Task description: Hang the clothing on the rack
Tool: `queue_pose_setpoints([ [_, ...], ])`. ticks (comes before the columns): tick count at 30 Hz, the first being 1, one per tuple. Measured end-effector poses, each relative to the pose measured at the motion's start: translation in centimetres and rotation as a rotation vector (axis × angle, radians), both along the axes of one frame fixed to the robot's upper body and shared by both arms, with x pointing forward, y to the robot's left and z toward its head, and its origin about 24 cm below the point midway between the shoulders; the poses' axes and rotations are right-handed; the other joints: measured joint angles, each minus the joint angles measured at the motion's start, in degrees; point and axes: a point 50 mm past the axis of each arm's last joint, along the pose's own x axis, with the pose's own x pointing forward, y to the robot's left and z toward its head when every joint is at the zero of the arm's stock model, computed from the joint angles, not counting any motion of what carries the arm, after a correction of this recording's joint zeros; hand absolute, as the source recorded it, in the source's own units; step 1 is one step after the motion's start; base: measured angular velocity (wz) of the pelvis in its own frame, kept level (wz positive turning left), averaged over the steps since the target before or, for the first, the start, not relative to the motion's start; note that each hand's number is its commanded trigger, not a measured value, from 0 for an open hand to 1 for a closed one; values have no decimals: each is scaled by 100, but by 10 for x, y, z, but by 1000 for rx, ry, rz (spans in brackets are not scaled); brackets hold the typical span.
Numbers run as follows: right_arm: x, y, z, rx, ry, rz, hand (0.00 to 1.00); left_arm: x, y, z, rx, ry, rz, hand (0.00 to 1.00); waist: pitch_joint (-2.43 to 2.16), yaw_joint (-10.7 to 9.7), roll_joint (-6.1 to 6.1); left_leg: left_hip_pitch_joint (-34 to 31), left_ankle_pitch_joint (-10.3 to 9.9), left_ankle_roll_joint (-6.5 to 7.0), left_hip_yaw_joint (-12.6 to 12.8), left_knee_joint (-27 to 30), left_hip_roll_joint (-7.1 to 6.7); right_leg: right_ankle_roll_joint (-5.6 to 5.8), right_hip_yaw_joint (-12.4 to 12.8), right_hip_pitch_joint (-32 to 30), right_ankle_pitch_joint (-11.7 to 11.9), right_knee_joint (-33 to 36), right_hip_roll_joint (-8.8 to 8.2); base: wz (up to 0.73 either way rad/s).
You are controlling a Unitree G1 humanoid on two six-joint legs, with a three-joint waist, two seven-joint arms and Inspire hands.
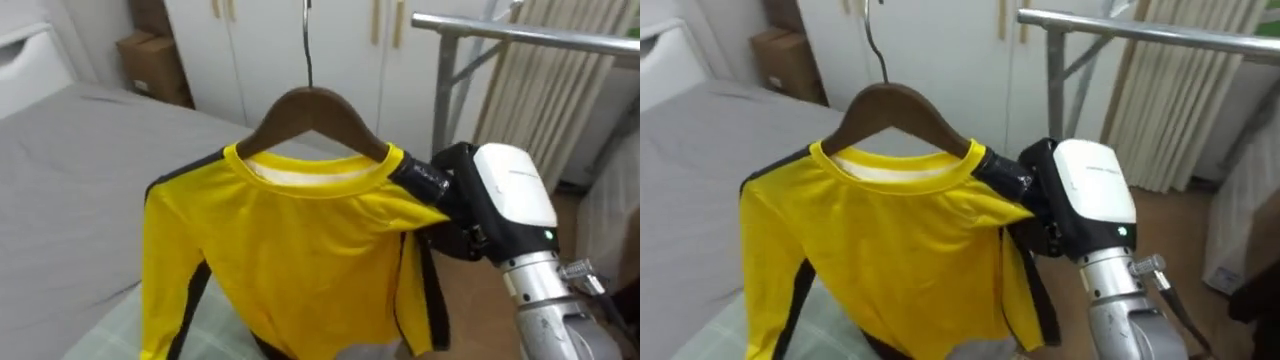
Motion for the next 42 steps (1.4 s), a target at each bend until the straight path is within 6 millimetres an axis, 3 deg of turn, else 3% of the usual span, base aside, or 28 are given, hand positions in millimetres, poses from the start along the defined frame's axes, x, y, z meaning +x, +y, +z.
queue_pose_setpoints([
  [2, 0, -5, 2, 6, -7, -21, 100, 2, 2, 1, 15, -6, 7, 0, 8, -171, 8, 17, -33, -31, -102, 0, 28, -58, 104, 56, 168, -206, 89, -47],
  [9, -1, -19, 2, 28, 1, -78, 100, 34, 6, 2, 65, -112, -29, 0, 40, -380, -56, 142, -193, 11, 371, 0, 96, -95, 429, 2, 312, -250, 194, -35],
  [10, -1, -19, 2, 27, 3, -79, 100, 35, 6, 2, 66, -118, -28, 0, 41, -364, -58, 160, -212, 9, 433, 2, 109, -92, 486, -3, 317, -252, 215, -48],
  [13, -1, -18, 1, 28, 8, -77, 100, 33, 6, 2, 66, -113, -24, 0, 38, -108, -82, 304, -304, -11, 980, -45, 229, -122, 659, -71, 391, -276, 370, -82],
  [14, -1, -18, 1, 29, 7, -77, 100, 30, 6, 1, 63, -102, -21, 0, 36, 5, -80, 358, -347, -32, 1170, -59, 282, -147, 612, -85, 449, -341, 387, -80],
  [17, -1, -18, 1, 31, 6, -78, 100, 20, 5, 1, 61, -69, -8, 0, 32, 80, -83, 435, -428, -81, 1352, -58, 346, -225, 232, -77, 505, -448, 349, -45],
  [26, 3, -18, 5, 27, -7, -77, 100, 19, 7, 1, 78, -71, 18, 0, 23, 80, -83, 431, -427, -143, 1347, -212, 399, -256, 324, 13, 609, -786, 479, -3],
  [31, 3, -20, 5, 25, -10, -84, 100, 17, 8, 2, 86, -70, 35, 0, 12, 59, -99, 503, -411, -152, 1333, -282, 398, -264, 273, 101, 618, -876, 457, 2],
  [42, 3, -28, 9, 17, 3, -83, 100, 3, 8, 3, 100, -37, 41, 0, -59, -81, -213, 684, -382, -159, 1196, -327, 391, -272, 237, 351, 623, -989, 428, 4],
])
